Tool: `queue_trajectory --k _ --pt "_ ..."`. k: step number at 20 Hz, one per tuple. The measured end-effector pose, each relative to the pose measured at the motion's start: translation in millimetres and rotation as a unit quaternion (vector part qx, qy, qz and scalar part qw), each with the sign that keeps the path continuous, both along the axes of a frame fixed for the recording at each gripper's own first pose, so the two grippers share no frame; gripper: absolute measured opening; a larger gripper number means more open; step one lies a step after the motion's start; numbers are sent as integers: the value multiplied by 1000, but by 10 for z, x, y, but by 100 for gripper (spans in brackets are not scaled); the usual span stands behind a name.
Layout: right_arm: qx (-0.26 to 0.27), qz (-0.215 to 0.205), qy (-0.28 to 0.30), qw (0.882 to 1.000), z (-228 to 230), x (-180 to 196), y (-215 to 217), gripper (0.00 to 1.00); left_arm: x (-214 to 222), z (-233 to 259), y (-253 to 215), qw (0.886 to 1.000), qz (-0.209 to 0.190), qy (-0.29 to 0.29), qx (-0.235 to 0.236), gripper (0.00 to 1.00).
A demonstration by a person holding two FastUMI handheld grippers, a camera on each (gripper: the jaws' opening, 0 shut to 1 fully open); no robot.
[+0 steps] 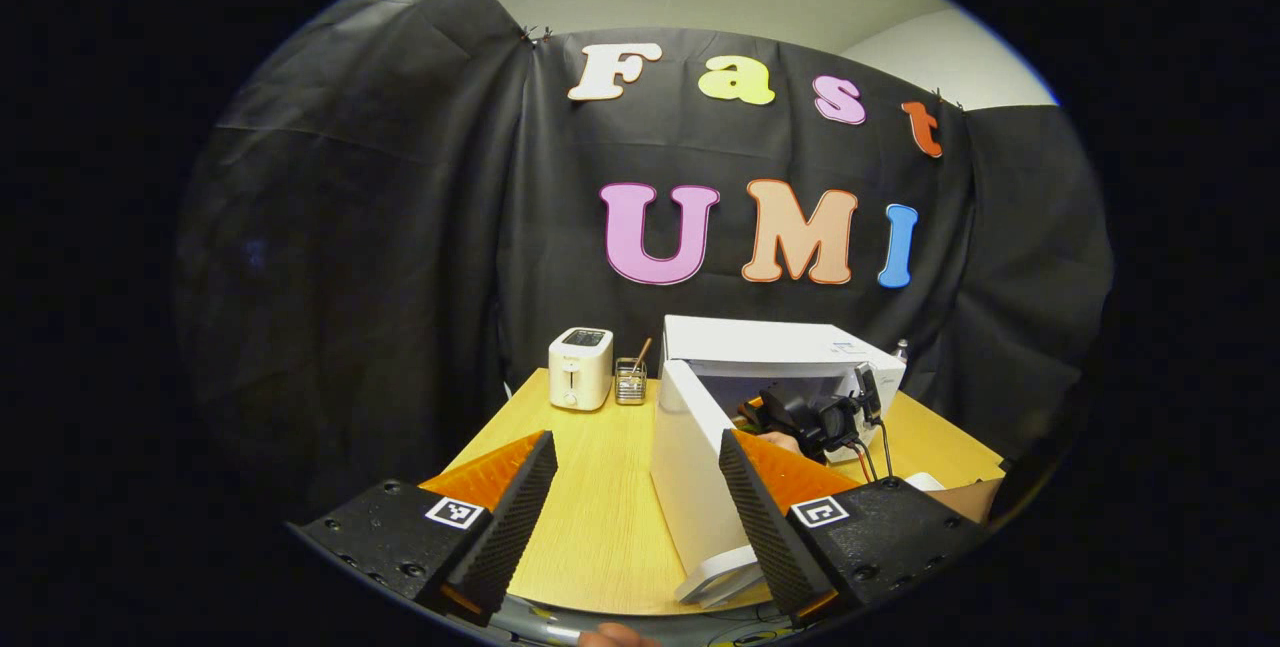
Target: Open the microwave oven with the left hand, put the food in, and close the microwave oven.
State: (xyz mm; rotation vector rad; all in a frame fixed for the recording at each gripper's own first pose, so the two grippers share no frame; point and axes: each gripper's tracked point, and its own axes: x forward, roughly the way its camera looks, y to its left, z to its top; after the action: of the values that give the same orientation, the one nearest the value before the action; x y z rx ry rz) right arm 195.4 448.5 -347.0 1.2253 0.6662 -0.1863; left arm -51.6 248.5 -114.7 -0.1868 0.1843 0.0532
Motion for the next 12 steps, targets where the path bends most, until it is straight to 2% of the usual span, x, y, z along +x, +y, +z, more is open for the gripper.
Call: queue_trajectory --k 1,2,6,11,12 --pt "-1 0 0 1000 -19 3 3 37 2 -20 12 1000 1 3 -2 96" --pt "-3 -1 -2 1000 -30 28 14 29 -5 -22 15 1000 2 4 -3 96" --pt "-33 5 -7 999 -55 57 1 30 -28 -45 77 1000 6 4 7 96" --pt "-125 31 -1 992 -167 19 -127 65 -73 -109 96 1000 7 12 -1 96" --pt "-149 45 -5 988 -152 18 -118 66 -86 -115 86 1000 7 13 -3 96"
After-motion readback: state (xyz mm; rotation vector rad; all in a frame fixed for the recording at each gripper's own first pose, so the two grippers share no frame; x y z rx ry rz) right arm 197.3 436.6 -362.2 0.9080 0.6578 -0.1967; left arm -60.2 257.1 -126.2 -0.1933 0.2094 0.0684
